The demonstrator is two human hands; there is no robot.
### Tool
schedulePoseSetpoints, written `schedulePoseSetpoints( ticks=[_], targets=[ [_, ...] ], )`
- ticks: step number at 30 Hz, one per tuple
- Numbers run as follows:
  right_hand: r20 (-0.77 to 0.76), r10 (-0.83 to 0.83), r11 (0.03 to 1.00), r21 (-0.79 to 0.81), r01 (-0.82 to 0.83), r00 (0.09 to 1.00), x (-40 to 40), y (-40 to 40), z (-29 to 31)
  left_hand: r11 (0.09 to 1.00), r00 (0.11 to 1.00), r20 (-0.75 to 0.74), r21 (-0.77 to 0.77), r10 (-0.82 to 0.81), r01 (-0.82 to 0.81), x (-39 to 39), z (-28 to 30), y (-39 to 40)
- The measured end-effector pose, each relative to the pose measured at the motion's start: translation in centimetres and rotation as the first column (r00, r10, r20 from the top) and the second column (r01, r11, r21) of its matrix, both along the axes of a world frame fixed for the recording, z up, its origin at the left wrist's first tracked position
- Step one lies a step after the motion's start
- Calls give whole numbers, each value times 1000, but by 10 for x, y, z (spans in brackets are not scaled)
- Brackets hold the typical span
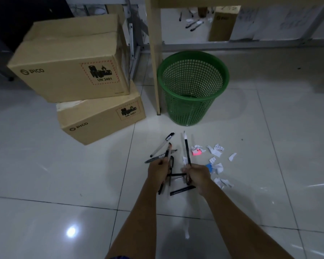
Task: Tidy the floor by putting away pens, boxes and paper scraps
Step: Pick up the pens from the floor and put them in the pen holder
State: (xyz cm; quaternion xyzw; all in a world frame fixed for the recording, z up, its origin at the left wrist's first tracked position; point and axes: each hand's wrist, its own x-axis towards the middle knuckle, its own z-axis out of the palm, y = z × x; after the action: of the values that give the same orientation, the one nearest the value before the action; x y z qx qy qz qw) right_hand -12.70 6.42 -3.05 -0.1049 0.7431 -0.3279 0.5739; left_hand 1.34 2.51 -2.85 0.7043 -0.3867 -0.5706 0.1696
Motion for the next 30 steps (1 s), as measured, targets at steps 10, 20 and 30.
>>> schedulePoseSetpoints(
  ticks=[10, 20, 30],
  targets=[
    [29, 35, 999, -38, -34, 999, 0, -4, 15, 996, 998, -46, 89, 36, -32, -7, 30, 2],
    [33, 27, 995, 93, -30, 999, -2, 36, 201, 982, 986, -41, 109, 159, -154, -7, 211, 49],
    [105, 7, 994, 104, -18, 994, 1, 82, 503, 972, 977, -91, 158, 190, -175, -27, 514, 80]
  ],
)
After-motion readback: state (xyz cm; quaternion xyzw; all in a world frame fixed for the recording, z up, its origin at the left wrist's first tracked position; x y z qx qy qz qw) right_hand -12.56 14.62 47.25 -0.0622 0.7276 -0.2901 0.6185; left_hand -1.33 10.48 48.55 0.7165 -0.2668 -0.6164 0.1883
